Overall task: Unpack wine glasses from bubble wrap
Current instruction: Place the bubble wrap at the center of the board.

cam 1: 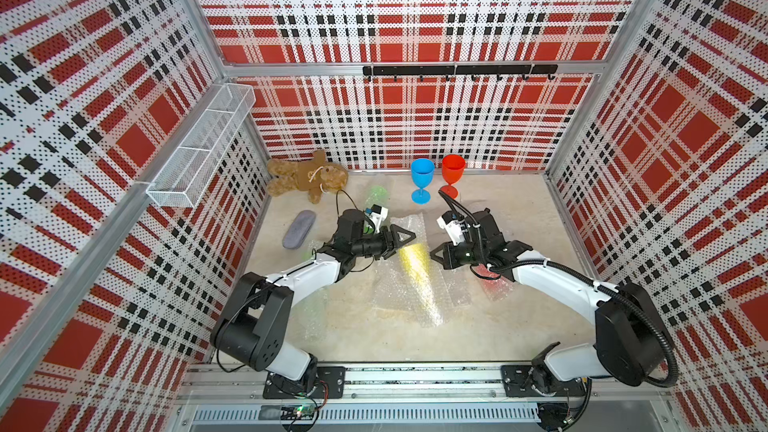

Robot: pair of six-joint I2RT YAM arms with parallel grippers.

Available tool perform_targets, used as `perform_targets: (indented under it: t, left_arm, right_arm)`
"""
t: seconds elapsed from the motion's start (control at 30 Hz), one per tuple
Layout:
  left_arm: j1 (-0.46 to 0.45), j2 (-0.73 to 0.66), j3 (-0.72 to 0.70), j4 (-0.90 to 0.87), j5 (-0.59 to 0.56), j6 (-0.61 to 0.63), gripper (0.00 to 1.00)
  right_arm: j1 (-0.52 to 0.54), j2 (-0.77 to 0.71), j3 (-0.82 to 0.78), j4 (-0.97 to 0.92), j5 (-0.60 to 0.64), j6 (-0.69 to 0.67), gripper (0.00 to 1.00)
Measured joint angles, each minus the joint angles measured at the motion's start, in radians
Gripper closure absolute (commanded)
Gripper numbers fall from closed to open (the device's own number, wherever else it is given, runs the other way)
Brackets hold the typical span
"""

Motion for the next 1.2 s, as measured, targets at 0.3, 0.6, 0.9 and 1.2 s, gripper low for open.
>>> perform_targets:
  t: [0.3, 0.6, 0.9, 1.2]
  left_arm:
    - [0.048, 0.007, 0.085, -0.15, -0.065, 0.101, 0.11]
    - [0.084, 0.044, 0.165, -0.311, -0.18, 0.208, 0.12]
    - [-0.002, 0.045, 0.242, -0.448, -0.312, 0.319, 0.18]
    - [-0.236, 0.047, 0.3, -0.593, -0.521, 0.454, 0.27]
  right_arm:
    - [0.003, -0.005, 0.007, -0.006, -0.035, 0.046, 1.0]
    - [-0.015, -0.005, 0.007, -0.015, -0.076, 0.112, 1.0]
    - [-0.053, 0.116, 0.062, -0.045, -0.091, 0.105, 1.0]
    - [-0.065, 0.187, 0.147, -0.101, -0.117, 0.052, 1.0]
